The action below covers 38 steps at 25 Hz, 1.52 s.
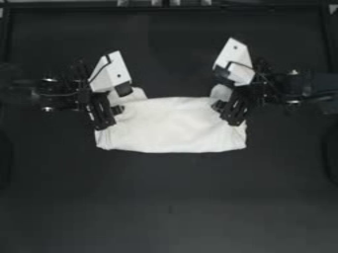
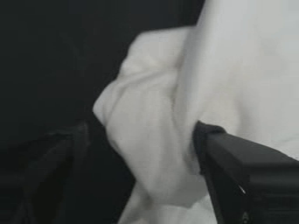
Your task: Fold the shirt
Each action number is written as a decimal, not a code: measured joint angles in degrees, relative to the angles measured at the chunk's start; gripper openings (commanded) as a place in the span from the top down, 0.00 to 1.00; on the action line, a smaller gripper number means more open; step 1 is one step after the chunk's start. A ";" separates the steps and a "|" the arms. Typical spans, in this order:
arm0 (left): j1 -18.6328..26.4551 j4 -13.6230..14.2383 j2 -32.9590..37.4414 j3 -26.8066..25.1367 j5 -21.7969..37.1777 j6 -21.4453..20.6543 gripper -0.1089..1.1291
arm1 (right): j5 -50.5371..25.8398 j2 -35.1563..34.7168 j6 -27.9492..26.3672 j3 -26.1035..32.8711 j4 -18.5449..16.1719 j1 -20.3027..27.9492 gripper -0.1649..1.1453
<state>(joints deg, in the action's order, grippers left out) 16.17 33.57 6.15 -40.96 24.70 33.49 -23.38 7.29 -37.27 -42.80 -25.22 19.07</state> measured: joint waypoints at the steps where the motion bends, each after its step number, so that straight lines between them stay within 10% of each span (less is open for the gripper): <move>1: 0.00 0.26 1.05 0.00 0.00 0.00 0.12 | -0.09 0.79 -0.09 0.09 0.44 0.09 0.15; 16: -0.09 1.49 8.53 -1.49 -22.24 0.00 0.13 | -12.74 15.21 -7.21 1.67 24.70 1.23 0.15; 29: -0.09 5.45 -0.79 1.49 -31.03 0.00 0.13 | -11.07 19.51 -40.25 -7.82 10.37 -5.45 0.15; 38: -0.09 6.50 -2.90 3.34 -31.20 0.00 0.13 | 0.44 18.72 -48.43 -15.91 6.33 -5.10 0.15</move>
<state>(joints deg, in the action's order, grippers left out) 16.08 40.08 3.25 -37.62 -6.50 33.49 -22.94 26.02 -85.69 -58.71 -18.90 13.97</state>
